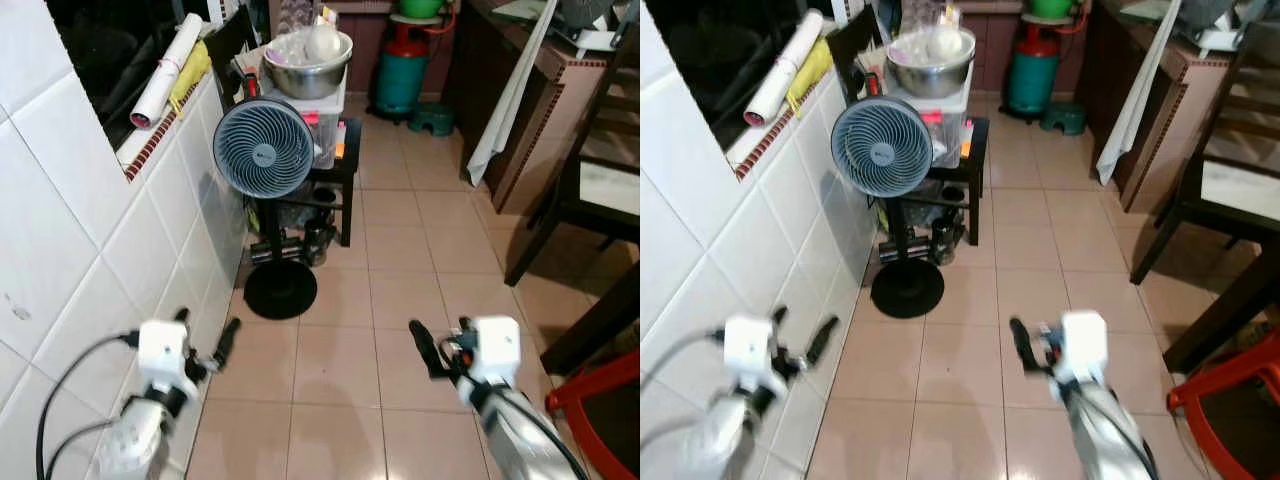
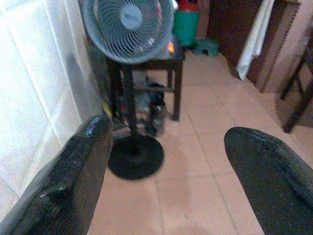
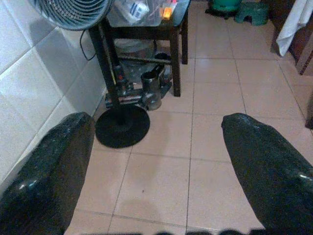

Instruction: Setting the table

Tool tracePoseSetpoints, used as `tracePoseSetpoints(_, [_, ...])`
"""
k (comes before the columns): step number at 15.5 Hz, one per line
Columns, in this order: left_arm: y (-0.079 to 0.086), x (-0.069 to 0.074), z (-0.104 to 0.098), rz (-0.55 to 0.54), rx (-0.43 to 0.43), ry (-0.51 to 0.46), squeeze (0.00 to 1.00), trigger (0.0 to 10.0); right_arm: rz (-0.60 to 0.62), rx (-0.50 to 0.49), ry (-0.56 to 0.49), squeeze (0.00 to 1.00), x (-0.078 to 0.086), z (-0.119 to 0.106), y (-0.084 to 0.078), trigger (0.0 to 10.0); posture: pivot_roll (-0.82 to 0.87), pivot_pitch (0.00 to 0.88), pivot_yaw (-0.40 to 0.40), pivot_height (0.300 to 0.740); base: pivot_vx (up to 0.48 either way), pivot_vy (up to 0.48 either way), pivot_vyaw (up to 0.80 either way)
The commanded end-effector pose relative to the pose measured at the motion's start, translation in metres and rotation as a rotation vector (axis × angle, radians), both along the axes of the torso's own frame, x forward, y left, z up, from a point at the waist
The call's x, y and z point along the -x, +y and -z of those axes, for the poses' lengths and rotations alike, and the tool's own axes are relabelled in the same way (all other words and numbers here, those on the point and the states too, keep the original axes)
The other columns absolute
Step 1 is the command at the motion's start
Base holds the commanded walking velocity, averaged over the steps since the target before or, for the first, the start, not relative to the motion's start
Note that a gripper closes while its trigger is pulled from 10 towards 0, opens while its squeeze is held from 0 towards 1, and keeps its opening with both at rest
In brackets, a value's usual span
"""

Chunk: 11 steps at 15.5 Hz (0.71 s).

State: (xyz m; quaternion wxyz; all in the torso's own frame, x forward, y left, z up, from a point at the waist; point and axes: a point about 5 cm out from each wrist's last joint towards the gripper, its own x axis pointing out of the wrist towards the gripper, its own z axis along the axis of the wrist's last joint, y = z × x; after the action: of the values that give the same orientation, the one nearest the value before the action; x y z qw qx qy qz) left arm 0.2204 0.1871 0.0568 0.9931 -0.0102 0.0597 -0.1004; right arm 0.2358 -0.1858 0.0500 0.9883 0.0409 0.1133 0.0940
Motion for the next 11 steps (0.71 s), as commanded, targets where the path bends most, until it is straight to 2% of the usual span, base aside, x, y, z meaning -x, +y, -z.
tracePoseSetpoints(1, [0.001, 0.001, -0.008, 0.022, -0.008, -0.017, 0.0, 10.0, -0.013, 0.013, -0.025, 0.0, 0.002, -0.011, 0.0, 10.0, 0.01, 0.009, 0.044, 0.74, 0.0, 0.0, 0.0])
tracePoseSetpoints(2, [0.0, 0.005, -0.017, 0.06, -0.05, -0.066, 0.0, 10.0, 0.008, 0.061, 0.002, 0.0, 0.012, -0.014, -0.003, 10.0, -0.01, 0.03, 0.045, 0.74, 0.0, 0.0, 0.0])
tracePoseSetpoints(3, [-0.001, 0.007, -0.021, 0.055, -0.049, -0.073, 0.0, 10.0, 0.005, 0.073, 0.004, 0.0, 0.015, -0.016, -0.002, 10.0, -0.01, 0.03, 0.045, 0.74, 0.0, 0.0, 0.0])
tracePoseSetpoints(4, [-0.003, 0.007, -0.021, 0.055, -0.038, -0.058, 0.0, 10.0, 0.018, 0.075, 0.005, 0.0, 0.017, -0.016, -0.001, 10.0, -0.01, 0.03, 0.045, 0.74, 0.0, 0.0, 0.0])
tracePoseSetpoints(5, [-0.004, 0.006, -0.021, 0.051, -0.063, -0.045, 0.0, 10.0, 0.029, 0.034, 0.003, 0.0, 0.02, -0.02, 0.001, 10.0, -0.02, 0.038, 0.041, 0.74, 0.0, 0.0, 0.0])
tracePoseSetpoints(6, [-0.004, 0.004, -0.021, 0.039, -0.068, -0.039, 0.0, 10.0, 0.042, 0.063, -0.007, 0.0, 0.02, -0.023, 0.001, 10.0, -0.02, 0.038, 0.041, 0.74, 0.0, 0.0, 0.0])
tracePoseSetpoints(7, [-0.004, 0.002, -0.021, 0.038, -0.065, -0.046, 0.0, 10.0, 0.032, 0.032, -0.009, 0.0, 0.018, -0.026, 0.003, 10.0, -0.02, 0.04, 0.039, 0.74, 0.0, 0.0, 0.0])
tracePoseSetpoints(8, [-0.005, 0.0, -0.024, 0.032, -0.06, -0.052, 0.0, 10.0, 0.012, 0.045, -0.035, 0.0, 0.016, -0.032, 0.005, 10.0, -0.02, 0.04, 0.039, 0.74, 0.0, 0.0, 0.0])
tracePoseSetpoints(11, [-0.01, -0.004, -0.033, 0.013, -0.008, -0.071, 0.0, 10.0, -0.017, 0.054, -0.071, 0.0, 0.011, -0.04, 0.01, 10.0, -0.02, 0.037, 0.034, 0.74, 0.0, 0.0, 0.0])
